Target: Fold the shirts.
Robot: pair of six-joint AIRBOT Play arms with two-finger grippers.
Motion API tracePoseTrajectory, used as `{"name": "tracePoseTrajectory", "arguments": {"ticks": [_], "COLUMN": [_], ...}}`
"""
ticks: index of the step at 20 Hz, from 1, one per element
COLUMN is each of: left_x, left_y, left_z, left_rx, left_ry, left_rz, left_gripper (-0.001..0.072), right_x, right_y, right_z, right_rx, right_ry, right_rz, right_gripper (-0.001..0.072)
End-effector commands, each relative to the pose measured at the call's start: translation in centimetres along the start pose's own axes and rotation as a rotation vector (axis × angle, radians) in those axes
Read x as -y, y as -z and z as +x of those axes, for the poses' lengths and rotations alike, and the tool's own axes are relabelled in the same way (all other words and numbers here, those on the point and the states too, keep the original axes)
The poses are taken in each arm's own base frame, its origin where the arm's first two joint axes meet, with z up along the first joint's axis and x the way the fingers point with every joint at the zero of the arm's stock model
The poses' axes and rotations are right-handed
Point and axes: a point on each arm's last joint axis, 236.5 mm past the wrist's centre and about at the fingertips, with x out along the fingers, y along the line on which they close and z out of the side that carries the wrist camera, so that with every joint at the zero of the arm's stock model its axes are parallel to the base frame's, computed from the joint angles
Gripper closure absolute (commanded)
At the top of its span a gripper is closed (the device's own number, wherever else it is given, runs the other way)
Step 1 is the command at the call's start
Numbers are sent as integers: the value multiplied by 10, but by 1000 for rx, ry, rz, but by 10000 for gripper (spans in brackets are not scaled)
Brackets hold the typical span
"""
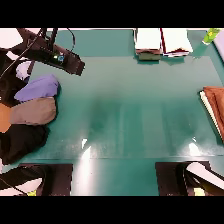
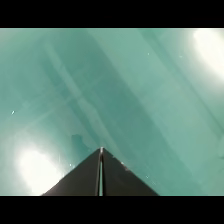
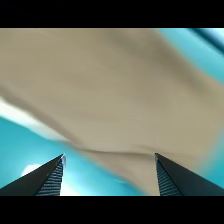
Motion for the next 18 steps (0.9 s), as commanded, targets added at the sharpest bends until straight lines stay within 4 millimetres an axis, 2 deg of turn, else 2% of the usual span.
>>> {"name": "tracePoseTrajectory", "arguments": {"ticks": [1,4,6,7,8,9,10,12,14,16,18], "left_x": [0,-1,-1,-1,-1,-1,-2,-2,-2,-2,-2], "left_y": [-1,-6,-7,-9,-11,-13,-15,-16,-16,-16,-16], "left_z": [0,0,0,0,0,0,0,-1,-1,-1,-1], "left_rx": [4,23,30,39,47,55,63,67,67,67,67], "left_ry": [1,-3,-3,-5,-6,-7,-8,-8,-8,-8,-8], "left_rz": [0,1,1,1,1,1,1,1,0,1,1], "left_gripper": [680,680,680,680,680,680,680,680,680,679,680], "right_x": [-132,-233,-287,-307,-326,-341,-355,-374,-384,-391,-394], "right_y": [20,85,135,160,186,208,230,266,294,311,319], "right_z": [-15,-26,-36,-41,-46,-51,-57,-69,-79,-85,-88], "right_rx": [-35,-117,-163,-184,-202,-212,-223,-242,-269,-285,-286], "right_ry": [-316,-449,-530,-565,-599,-630,-659,-705,-733,-750,-761], "right_rz": [-135,-416,-588,-667,-747,-814,-879,-986,-1081,-1127,-1142], "right_gripper": [92,92,101,175,207,211,272,483,694,694,694]}}
